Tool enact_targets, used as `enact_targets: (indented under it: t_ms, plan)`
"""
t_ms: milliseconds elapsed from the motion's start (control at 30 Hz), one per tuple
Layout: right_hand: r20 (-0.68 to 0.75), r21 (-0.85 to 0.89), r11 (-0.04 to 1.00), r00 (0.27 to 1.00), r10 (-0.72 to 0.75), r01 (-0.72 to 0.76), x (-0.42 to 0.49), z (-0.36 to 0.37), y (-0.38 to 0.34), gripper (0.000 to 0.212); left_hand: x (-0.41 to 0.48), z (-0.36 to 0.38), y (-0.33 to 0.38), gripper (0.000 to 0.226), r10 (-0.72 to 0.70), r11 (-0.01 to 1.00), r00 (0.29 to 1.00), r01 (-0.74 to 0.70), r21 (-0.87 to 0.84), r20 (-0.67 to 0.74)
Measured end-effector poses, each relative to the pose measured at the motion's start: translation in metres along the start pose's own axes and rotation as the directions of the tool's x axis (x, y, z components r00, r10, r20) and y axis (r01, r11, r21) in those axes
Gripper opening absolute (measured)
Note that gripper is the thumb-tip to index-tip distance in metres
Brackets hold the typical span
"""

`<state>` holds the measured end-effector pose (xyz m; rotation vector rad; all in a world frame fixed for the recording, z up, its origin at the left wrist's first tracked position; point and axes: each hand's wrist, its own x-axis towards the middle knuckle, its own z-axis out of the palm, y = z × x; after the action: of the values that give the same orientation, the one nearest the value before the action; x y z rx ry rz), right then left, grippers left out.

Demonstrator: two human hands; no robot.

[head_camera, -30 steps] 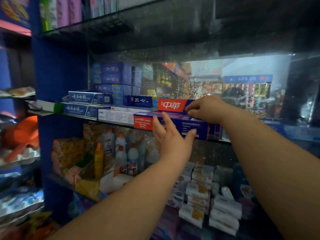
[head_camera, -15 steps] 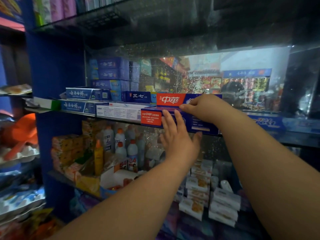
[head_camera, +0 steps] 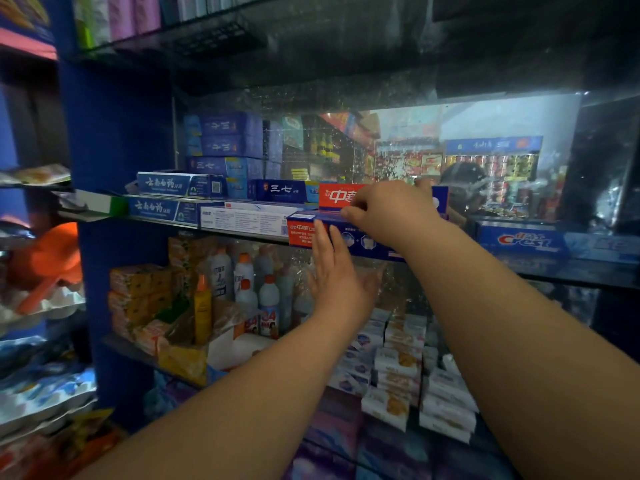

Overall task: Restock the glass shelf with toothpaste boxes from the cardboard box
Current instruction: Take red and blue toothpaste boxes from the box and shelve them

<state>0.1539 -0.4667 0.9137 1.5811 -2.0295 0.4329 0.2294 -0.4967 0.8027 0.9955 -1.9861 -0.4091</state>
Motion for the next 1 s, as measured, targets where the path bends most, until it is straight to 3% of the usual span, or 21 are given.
enact_targets:
  t_ms: [200, 300, 467, 533, 667, 767, 867, 1000]
  plan:
    - [0.171, -0.002, 0.999, 0.985, -0.035, 0.035, -0.008, -0.001, -0.004, 0.053, 0.007, -0.002, 0.001, 0.094, -0.002, 0.997, 1.000, 0.001, 0.081, 0.016]
    - [0.203, -0.027, 0.998, 0.978, -0.048, 0.054, -0.011, -0.001, -0.002, 0.051, 0.005, 0.000, -0.011, 0.102, -0.107, 0.987, 0.994, 0.106, 0.125, -0.001]
    - [0.230, -0.054, 0.997, 0.972, -0.046, 0.060, -0.012, 0.002, -0.002, 0.057, 0.004, -0.001, -0.006, 0.104, -0.213, 0.964, 0.972, 0.226, -0.141, 0.100]
    - [0.202, -0.071, 0.995, 0.978, -0.053, 0.069, -0.015, 0.004, -0.002, 0.055, 0.001, -0.002, 0.003, 0.097, -0.215, 0.937, 0.970, 0.238, -0.257, 0.116]
    - [0.010, -0.091, 0.987, 0.991, -0.130, 0.131, -0.022, 0.016, 0.002, 0.052, -0.001, -0.003, 0.010, 0.086, -0.138, 0.923, 0.990, 0.138, -0.358, 0.027]
    - [-0.085, -0.037, 0.989, 0.986, -0.145, 0.142, -0.017, 0.011, 0.004, 0.050, 0.000, -0.006, 0.012, 0.085, -0.055, 0.936, 0.998, 0.041, -0.350, -0.033]
    - [-0.169, -0.103, 0.984, 0.972, -0.164, 0.148, -0.007, -0.002, 0.006, 0.052, 0.011, -0.011, 0.017, 0.085, 0.008, 0.947, 0.999, -0.019, -0.322, -0.033]
    - [-0.155, -0.098, 0.993, 0.985, -0.074, 0.059, 0.006, -0.018, 0.007, 0.045, 0.034, -0.017, 0.020, 0.084, 0.005, 0.975, 1.000, -0.006, -0.224, -0.007]
